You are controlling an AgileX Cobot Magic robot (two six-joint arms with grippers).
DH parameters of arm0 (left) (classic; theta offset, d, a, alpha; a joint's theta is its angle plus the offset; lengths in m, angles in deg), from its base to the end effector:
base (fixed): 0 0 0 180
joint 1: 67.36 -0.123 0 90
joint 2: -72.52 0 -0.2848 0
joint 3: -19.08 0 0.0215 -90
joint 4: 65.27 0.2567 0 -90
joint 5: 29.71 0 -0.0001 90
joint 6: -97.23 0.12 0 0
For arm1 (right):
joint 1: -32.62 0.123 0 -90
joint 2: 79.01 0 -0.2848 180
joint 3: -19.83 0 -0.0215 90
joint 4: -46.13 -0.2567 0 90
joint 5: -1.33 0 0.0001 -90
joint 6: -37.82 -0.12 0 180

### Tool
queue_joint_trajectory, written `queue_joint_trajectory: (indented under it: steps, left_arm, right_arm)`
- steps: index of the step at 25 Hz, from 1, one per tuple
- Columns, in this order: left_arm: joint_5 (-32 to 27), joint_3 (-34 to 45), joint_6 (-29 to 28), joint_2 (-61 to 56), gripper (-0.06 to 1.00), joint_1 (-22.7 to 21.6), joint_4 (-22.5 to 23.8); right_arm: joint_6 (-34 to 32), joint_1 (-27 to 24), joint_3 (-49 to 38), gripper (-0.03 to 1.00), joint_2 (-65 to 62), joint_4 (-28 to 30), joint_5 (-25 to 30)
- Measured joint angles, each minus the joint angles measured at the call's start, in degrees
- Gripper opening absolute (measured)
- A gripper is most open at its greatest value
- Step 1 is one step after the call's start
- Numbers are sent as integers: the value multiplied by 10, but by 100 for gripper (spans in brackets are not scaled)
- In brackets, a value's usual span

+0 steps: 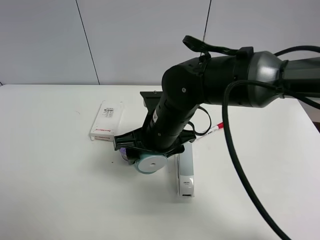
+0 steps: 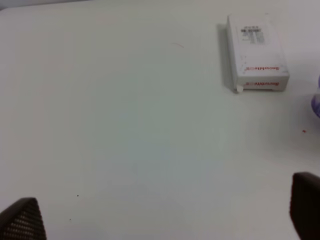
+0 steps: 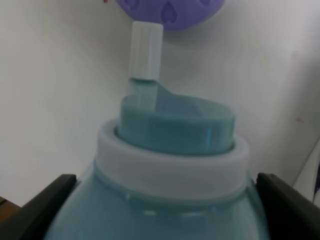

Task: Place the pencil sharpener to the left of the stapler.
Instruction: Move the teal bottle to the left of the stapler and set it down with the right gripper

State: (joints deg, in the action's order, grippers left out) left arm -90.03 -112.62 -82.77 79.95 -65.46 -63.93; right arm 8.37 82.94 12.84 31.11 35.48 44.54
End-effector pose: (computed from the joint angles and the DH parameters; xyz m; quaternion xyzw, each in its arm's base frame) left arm 0.0254 0.0016 0.2694 0.0136 0.8481 0.0029 0.5296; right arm 0.2292 0.3000 0.1808 -0.1228 0.9749 0.1660 0.0830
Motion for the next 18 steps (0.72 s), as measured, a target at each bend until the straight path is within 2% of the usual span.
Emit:
queue_joint_trajectory:
  steps: [4, 18]
  left_arm:
    - [0, 0, 0, 0, 99, 0, 0]
    - [0, 0, 0, 0, 99, 0, 0]
  right_arm:
    - [27, 3, 0, 69, 12, 3, -2]
    - [224, 5, 0, 69, 65, 4, 15]
